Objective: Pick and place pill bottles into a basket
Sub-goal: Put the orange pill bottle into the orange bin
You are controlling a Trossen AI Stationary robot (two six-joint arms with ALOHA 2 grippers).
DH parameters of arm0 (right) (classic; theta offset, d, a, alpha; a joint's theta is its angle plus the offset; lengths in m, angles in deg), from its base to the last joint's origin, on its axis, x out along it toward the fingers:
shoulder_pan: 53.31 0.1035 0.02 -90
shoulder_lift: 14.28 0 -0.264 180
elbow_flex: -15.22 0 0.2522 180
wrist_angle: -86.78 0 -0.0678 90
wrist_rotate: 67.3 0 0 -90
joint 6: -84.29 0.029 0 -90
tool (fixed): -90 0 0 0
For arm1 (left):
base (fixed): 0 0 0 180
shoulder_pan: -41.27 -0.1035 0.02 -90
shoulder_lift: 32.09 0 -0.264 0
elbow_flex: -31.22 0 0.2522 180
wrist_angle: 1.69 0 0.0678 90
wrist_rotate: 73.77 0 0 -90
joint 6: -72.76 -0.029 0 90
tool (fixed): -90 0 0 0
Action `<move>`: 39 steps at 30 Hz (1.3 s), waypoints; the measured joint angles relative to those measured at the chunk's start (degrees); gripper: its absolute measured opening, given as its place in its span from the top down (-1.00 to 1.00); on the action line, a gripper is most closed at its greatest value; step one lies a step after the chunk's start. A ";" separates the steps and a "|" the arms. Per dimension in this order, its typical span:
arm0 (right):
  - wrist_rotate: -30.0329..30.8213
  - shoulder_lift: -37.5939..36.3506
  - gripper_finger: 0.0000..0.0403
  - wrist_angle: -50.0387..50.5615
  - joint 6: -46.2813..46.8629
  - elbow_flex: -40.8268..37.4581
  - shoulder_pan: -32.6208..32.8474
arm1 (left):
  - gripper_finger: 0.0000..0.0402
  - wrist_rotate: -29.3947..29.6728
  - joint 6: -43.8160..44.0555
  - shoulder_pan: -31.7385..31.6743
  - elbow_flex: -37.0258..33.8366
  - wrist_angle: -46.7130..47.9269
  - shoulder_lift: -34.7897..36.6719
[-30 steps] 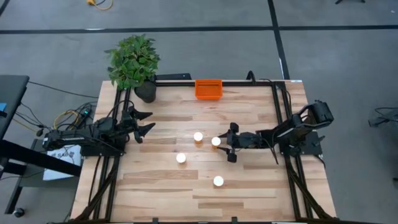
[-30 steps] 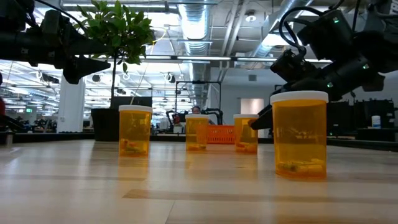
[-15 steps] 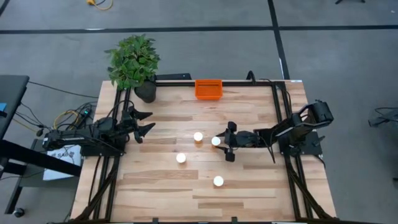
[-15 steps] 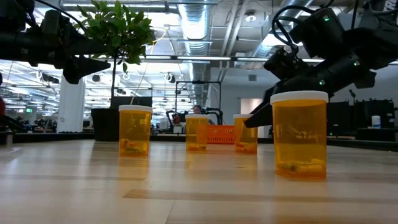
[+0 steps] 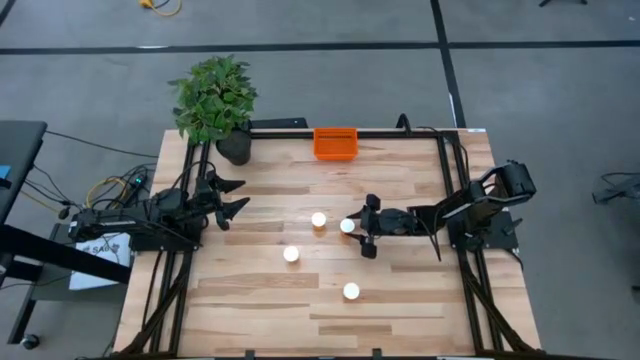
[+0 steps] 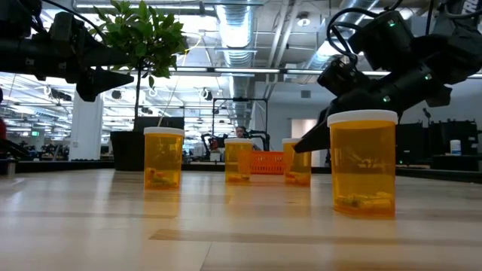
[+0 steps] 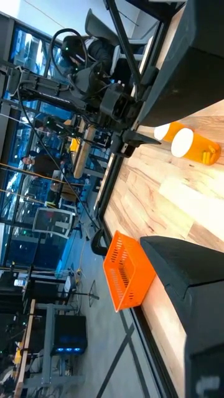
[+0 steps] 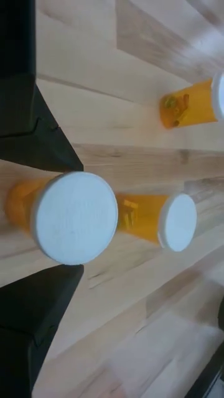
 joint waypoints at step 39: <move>0.13 0.00 0.06 -0.85 7.73 13.17 -19.06 | -0.46 -0.41 0.04 0.00 -0.02 0.00 0.02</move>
